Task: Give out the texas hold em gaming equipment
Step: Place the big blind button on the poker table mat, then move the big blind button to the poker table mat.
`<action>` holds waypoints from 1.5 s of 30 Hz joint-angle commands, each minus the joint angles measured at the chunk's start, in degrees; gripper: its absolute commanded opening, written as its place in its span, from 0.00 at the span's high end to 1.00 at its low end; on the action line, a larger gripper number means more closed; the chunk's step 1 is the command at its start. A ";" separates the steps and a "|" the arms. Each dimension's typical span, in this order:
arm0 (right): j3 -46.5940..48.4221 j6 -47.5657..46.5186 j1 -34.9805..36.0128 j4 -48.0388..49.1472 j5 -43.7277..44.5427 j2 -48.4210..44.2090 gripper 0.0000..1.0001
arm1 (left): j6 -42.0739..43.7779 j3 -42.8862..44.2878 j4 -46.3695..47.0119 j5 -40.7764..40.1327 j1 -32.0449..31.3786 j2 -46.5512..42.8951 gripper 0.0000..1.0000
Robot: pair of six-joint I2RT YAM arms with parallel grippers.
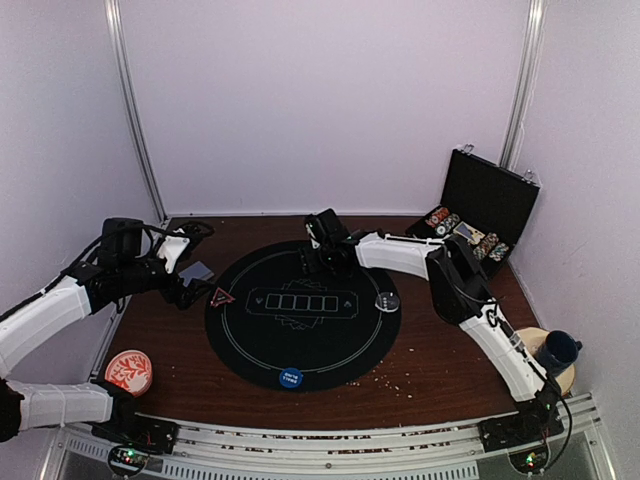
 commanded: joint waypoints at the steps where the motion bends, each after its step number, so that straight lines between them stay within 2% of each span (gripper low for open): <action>1: -3.47 -2.09 -0.10 -2.97 1.21 -6.93 0.24 | 0.14 -0.35 2.11 -0.07 0.29 -0.27 0.02; 5: -6.93 -4.77 0.76 -5.34 2.30 -10.03 0.19 | 0.14 -0.35 2.14 0.12 0.27 -0.28 0.02; 10: -8.25 -6.92 1.96 -8.82 6.58 -10.97 0.19 | 0.22 -0.26 1.86 0.08 0.22 -0.53 0.02; 21: -3.63 -8.32 2.46 -11.37 14.26 -4.03 0.17 | 0.23 -0.35 1.86 0.12 0.29 -0.67 0.02; 35: 4.08 -16.93 2.37 -7.77 23.47 3.92 0.11 | 0.31 -0.52 2.32 -0.49 0.23 -0.28 0.02; 45: 7.01 -18.58 1.97 -4.08 22.76 6.28 0.08 | 0.31 -0.74 2.66 -0.88 0.25 0.15 0.02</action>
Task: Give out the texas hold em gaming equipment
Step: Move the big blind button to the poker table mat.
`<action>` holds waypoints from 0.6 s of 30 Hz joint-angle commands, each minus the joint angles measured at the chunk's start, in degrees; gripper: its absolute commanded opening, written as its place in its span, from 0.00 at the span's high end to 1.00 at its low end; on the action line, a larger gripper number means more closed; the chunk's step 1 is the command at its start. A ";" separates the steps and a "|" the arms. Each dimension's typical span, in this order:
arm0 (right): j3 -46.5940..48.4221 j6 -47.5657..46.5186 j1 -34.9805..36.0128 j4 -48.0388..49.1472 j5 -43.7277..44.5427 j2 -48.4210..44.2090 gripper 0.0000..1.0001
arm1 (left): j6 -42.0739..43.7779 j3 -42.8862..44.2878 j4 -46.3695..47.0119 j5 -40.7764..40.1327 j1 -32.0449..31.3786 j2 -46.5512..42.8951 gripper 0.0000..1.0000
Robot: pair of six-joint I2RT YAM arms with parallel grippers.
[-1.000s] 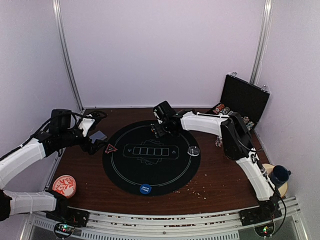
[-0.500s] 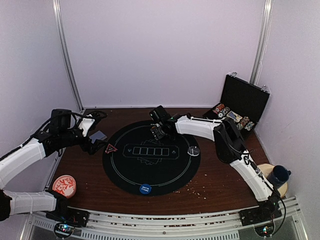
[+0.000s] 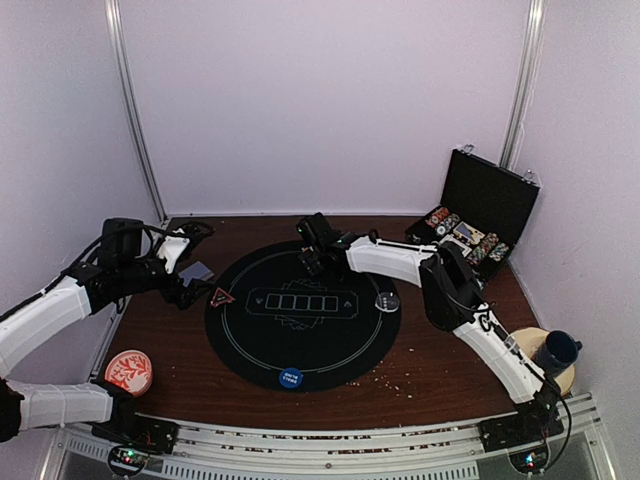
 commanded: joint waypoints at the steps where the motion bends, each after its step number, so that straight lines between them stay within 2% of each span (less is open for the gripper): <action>1: 1.29 -1.82 -0.47 0.19 0.63 3.15 0.08 | 0.27 -0.57 2.45 -0.54 0.30 0.20 0.02; 14: 3.69 -3.19 -1.99 2.17 -1.93 3.84 0.05 | 0.34 -0.74 2.78 -0.77 0.19 0.45 0.02; 18: -1.02 -3.51 -1.25 -0.27 -5.33 -2.28 0.02 | 0.38 -0.80 2.76 -0.79 0.28 0.26 0.02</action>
